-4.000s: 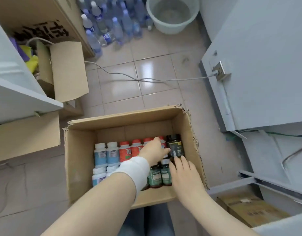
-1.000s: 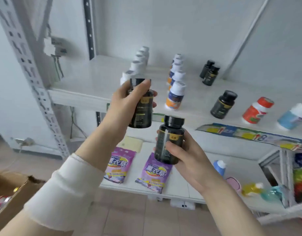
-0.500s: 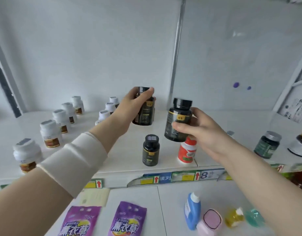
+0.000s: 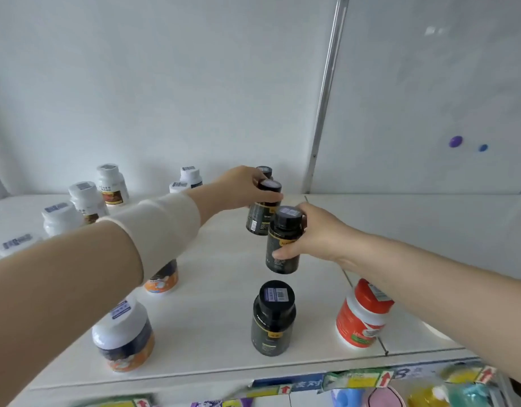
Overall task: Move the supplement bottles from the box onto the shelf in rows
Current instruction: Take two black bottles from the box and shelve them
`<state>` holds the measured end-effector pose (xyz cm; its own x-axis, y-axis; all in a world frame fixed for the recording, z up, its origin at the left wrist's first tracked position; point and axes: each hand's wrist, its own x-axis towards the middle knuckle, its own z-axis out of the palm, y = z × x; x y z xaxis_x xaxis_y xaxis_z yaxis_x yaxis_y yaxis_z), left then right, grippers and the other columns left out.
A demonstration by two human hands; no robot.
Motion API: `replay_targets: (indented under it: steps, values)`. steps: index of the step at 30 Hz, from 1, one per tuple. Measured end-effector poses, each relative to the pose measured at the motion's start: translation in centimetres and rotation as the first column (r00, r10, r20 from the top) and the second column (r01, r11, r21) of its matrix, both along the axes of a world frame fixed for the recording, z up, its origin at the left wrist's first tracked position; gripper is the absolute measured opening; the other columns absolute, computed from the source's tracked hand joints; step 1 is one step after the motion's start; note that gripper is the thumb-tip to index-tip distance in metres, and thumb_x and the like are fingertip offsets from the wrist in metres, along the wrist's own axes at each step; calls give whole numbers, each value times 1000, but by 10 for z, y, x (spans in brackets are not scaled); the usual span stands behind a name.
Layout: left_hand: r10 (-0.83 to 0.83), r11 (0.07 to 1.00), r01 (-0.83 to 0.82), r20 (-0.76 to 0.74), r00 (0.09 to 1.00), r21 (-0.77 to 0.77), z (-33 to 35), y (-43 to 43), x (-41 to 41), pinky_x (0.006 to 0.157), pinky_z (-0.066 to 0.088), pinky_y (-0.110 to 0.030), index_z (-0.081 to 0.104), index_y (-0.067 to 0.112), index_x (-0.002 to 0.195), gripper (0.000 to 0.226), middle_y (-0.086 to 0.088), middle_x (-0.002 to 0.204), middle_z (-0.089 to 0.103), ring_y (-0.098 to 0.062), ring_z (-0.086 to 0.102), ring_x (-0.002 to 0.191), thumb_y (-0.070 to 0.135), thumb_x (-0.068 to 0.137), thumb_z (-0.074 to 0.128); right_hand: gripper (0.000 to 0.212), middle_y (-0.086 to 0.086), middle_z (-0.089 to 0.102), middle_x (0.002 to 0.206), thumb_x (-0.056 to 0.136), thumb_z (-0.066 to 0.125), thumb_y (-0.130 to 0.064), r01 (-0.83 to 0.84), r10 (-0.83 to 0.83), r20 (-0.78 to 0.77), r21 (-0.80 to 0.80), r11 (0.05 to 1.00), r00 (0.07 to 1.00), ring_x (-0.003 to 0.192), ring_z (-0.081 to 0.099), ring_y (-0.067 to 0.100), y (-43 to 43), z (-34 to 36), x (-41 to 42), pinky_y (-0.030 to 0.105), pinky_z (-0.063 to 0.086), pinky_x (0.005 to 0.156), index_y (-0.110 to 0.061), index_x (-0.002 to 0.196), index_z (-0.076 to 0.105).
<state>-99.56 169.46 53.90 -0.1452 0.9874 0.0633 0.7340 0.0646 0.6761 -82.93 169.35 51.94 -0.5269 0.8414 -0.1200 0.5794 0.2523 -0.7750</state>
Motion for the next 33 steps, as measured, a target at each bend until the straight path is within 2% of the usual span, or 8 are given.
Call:
replay_targets:
  steps: [5, 8, 12, 16, 20, 26, 30, 33]
  values:
    - [-26, 996, 18, -87, 996, -86, -10, 13, -3, 62, 40, -21, 64, 2, 95, 37, -5, 85, 58, -19, 55, 75, 35, 80, 71, 67, -3, 53, 106, 64, 83, -11, -58, 57, 120, 7, 998, 991, 106, 52, 19, 5, -11, -10, 25, 40, 82, -16, 122, 49]
    - [-53, 993, 39, -126, 991, -114, -15, 16, -1, 58, 38, -17, 63, 4, 91, 32, -4, 81, 56, -15, 52, 67, 34, 81, 70, 74, 0, 58, 118, 64, 83, -9, -88, 85, 140, 15, 996, 987, 116, 53, 21, 7, -12, -13, 27, 43, 90, -18, 128, 46]
    - [-64, 988, 42, -147, 987, -146, -20, 19, 0, 65, 41, -22, 64, -1, 105, 44, -13, 92, 64, -18, 54, 76, 35, 80, 70, 89, 0, 54, 134, 63, 83, -7, -130, 125, 175, 15, 991, 977, 124, 49, 22, 6, -16, -16, 32, 42, 102, -22, 138, 38]
    - [-74, 983, 47, -151, 986, -177, -22, 16, 2, 59, 38, -20, 63, -2, 106, 44, -11, 88, 59, -20, 52, 75, 32, 80, 71, 92, 1, 53, 134, 62, 84, -7, -137, 127, 201, 36, 990, 971, 124, 49, 22, 5, -22, -14, 29, 41, 100, -23, 139, 37]
    - [-75, 985, 50, -151, 986, -163, -23, 15, 2, 59, 40, -18, 61, 0, 110, 44, -9, 95, 60, -20, 54, 77, 32, 81, 71, 98, 1, 50, 138, 62, 85, -9, -136, 122, 222, 45, 990, 967, 126, 48, 23, 3, -23, -14, 29, 41, 101, -22, 143, 31]
    - [-62, 991, 39, -184, 981, -127, -29, 15, 4, 78, 44, -28, 58, 5, 115, 46, -7, 106, 59, -19, 52, 87, 34, 81, 70, 88, 4, 50, 135, 65, 84, -14, -102, 94, 241, 22, 995, 966, 124, 48, 24, -1, -22, -15, 32, 42, 100, -15, 137, 33]
    - [-64, 991, 40, -196, 979, -126, -29, 15, 4, 68, 40, -25, 58, 5, 114, 44, -5, 102, 55, -20, 50, 88, 34, 83, 68, 76, 7, 55, 129, 67, 82, -13, -83, 76, 271, 14, 996, 959, 118, 52, 25, -2, -22, -16, 33, 44, 97, -11, 130, 39]
    - [-67, 991, 38, -227, 971, -129, -30, 15, 7, 58, 33, -19, 56, 9, 104, 35, -5, 98, 52, -20, 47, 87, 36, 84, 66, 73, 6, 56, 129, 67, 82, -14, -66, 58, 267, 21, 998, 962, 118, 52, 24, -3, -23, -15, 31, 43, 96, -12, 129, 42]
